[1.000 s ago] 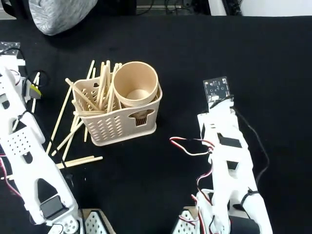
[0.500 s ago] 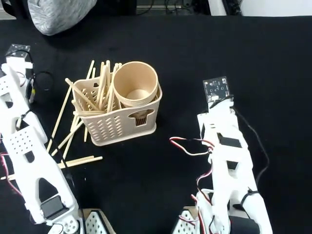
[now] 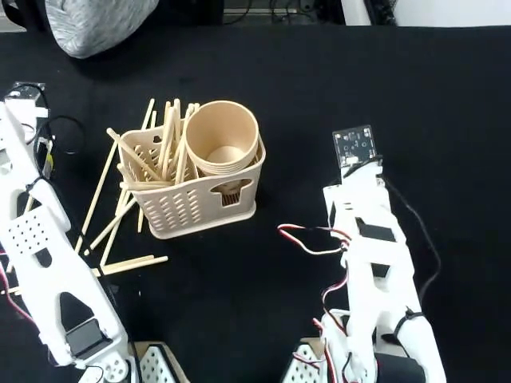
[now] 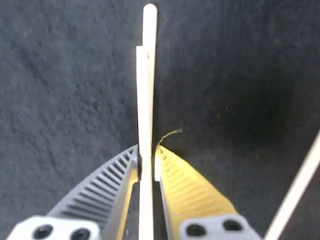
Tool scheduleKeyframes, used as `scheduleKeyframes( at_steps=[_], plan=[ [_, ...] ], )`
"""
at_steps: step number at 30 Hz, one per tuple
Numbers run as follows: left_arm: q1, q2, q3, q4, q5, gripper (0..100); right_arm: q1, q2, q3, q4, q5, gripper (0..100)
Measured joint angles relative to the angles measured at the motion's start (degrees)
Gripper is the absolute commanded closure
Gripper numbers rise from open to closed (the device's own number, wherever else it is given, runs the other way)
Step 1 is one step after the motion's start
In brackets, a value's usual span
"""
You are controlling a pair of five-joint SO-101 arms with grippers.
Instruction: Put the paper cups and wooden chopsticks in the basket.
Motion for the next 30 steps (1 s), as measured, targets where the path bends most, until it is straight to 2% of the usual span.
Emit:
scheduleKeyframes(
  at_steps=[6, 13, 19, 26, 30],
  plan=[
    [-0.2, -17.8, 16.3, 0.4, 1.9, 97, 0.0, 0.0, 0.0, 0.0, 0.0, 98.4],
    [2.9, -51.5, 42.5, 0.1, 3.3, 97, 0.0, 0.0, 0.0, 0.0, 0.0, 98.4],
    [6.9, -81.1, 63.2, -11.7, 4.3, 97, 0.0, 0.0, 0.0, 0.0, 0.0, 98.4],
    [11.3, -111.0, 85.6, -29.6, 12.7, 97, 0.0, 0.0, 0.0, 0.0, 0.0, 98.4],
    [14.9, -125.5, 97.3, -42.5, 19.4, 97, 0.0, 0.0, 0.0, 0.0, 0.0, 98.4]
  ],
)
